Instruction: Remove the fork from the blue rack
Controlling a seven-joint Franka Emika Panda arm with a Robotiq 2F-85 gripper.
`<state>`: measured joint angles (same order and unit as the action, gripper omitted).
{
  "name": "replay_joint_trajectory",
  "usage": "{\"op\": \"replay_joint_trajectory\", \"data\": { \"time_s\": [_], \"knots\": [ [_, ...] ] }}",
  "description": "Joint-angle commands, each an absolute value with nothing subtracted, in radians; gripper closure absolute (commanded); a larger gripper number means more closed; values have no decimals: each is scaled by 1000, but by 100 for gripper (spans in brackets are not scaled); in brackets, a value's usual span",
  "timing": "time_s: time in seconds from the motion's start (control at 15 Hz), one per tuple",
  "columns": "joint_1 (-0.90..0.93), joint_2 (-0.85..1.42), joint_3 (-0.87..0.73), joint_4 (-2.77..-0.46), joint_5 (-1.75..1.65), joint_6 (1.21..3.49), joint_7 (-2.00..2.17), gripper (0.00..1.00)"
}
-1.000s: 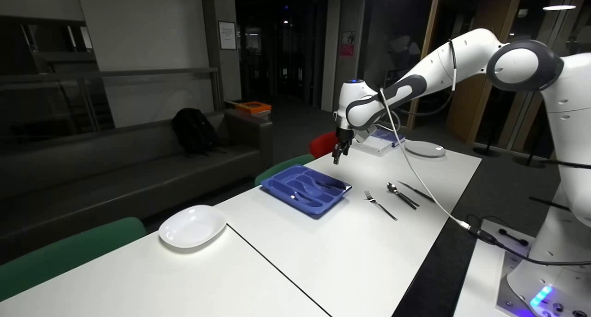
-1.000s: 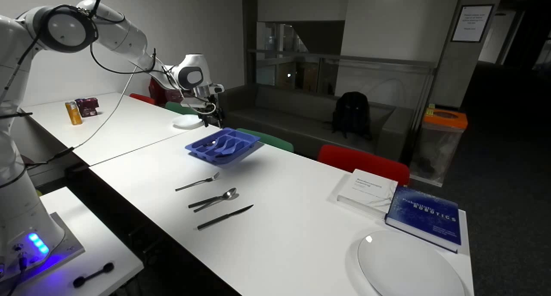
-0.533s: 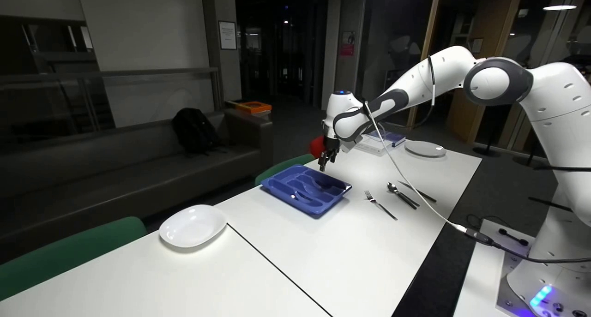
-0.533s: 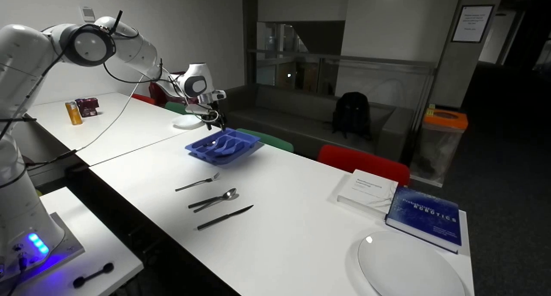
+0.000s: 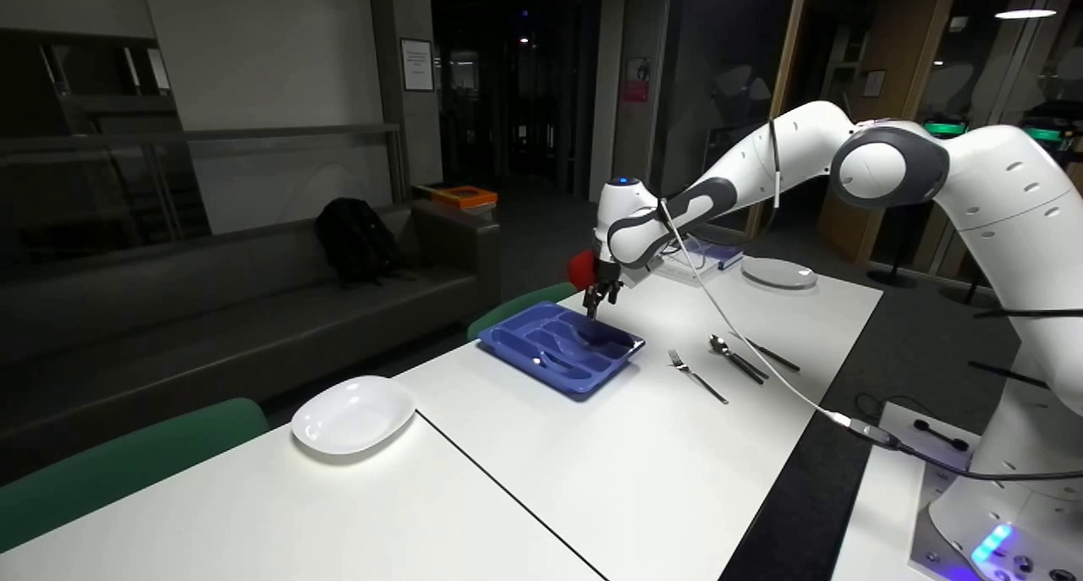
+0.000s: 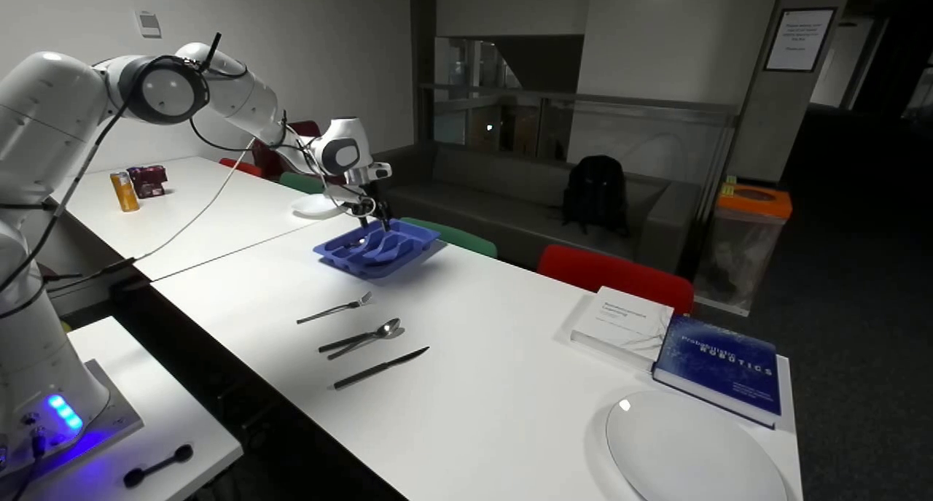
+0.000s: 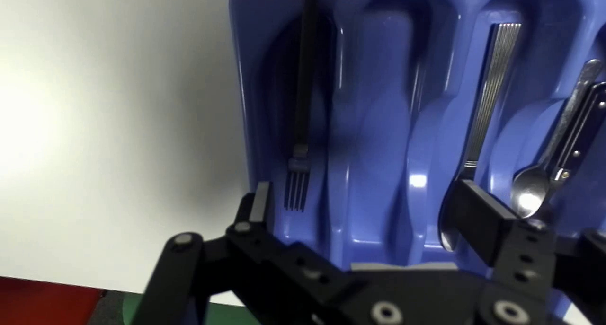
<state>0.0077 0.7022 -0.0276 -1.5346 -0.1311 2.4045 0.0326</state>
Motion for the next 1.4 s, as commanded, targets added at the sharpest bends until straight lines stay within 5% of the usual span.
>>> {"op": "replay_joint_trajectory", "data": {
  "time_s": [0.0, 1.33],
  "knots": [
    [7, 686, -46, -1561, -118, 2435, 55, 0],
    [-27, 776, -36, -1536, -27, 2420, 44, 0]
  ]
}}
